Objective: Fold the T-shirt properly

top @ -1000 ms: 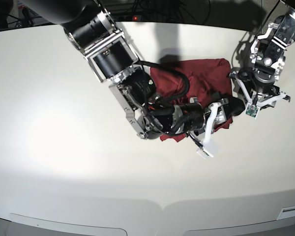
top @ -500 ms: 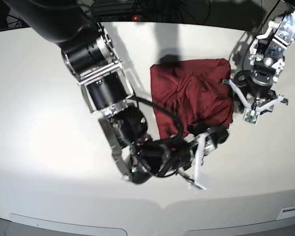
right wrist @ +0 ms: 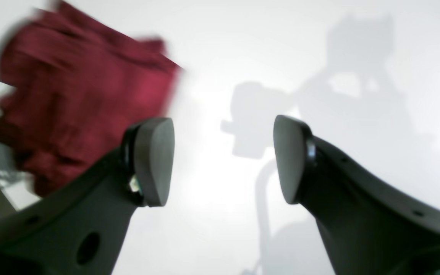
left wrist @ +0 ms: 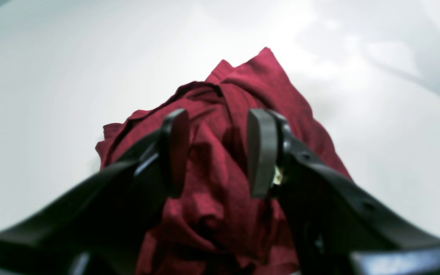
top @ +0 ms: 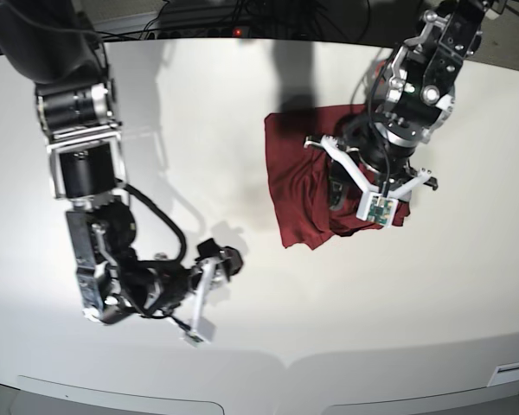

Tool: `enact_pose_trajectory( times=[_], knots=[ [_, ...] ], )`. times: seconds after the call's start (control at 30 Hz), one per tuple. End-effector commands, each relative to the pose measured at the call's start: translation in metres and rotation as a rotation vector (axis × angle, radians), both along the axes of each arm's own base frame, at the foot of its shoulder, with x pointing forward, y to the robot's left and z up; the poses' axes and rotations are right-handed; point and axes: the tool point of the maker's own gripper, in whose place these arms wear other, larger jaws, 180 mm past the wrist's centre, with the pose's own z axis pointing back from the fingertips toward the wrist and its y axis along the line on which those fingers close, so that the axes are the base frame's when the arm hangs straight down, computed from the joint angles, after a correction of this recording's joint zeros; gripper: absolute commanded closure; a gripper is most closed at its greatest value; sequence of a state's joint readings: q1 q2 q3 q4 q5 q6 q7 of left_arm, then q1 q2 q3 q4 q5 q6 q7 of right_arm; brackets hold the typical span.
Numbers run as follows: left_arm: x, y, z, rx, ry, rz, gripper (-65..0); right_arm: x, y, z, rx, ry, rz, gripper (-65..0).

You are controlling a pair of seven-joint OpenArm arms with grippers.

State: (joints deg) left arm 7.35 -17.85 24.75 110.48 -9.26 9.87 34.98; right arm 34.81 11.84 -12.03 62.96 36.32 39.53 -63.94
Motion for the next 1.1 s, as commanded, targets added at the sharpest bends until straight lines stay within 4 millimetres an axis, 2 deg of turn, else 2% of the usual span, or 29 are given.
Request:
enact_pose_trajectory(
  times=[0.0,0.2,0.27,0.37,0.57,0.7,0.9,1.0,1.07],
  knots=[
    [0.006,0.001,0.011,-0.003,-0.042,0.002,-24.5,0.013,-0.01,0.019,0.011,-0.056,-0.009,-40.3],
    [0.005,0.001,0.007,0.002,-0.025,0.002,-24.5,0.007,-0.073,0.005,-0.057,-0.035,-0.103,-40.3],
    [0.004,0.002,-0.001,0.01,-0.003,0.007,-24.5,0.008,-0.086,0.007,-0.055,-0.039,-0.135,-40.3],
    [0.0,-0.002,-0.024,0.01,0.074,0.018,-24.5,0.011,-0.099,0.011,-0.035,-0.051,-0.182,-40.3],
    [-0.003,-0.014,-0.05,0.046,0.126,0.024,-24.5,0.016,-0.11,0.02,0.002,-0.071,-0.233,-40.3],
    [-0.004,-0.019,-0.051,0.039,0.132,0.011,-23.9,0.017,-0.11,0.02,0.003,-0.072,-0.233,-40.3],
    [-0.002,-0.012,-0.05,0.08,0.122,0.028,-0.7,0.017,-0.11,0.02,0.003,-0.071,-0.233,-40.3],
    [0.002,0.008,-0.049,0.139,0.108,0.122,0.0,0.017,-0.11,0.02,0.003,-0.071,-0.233,-40.3],
    [0.002,0.012,-0.045,0.155,0.096,0.143,0.0,0.017,-0.11,0.02,0.003,-0.071,-0.233,-40.3]
  ],
)
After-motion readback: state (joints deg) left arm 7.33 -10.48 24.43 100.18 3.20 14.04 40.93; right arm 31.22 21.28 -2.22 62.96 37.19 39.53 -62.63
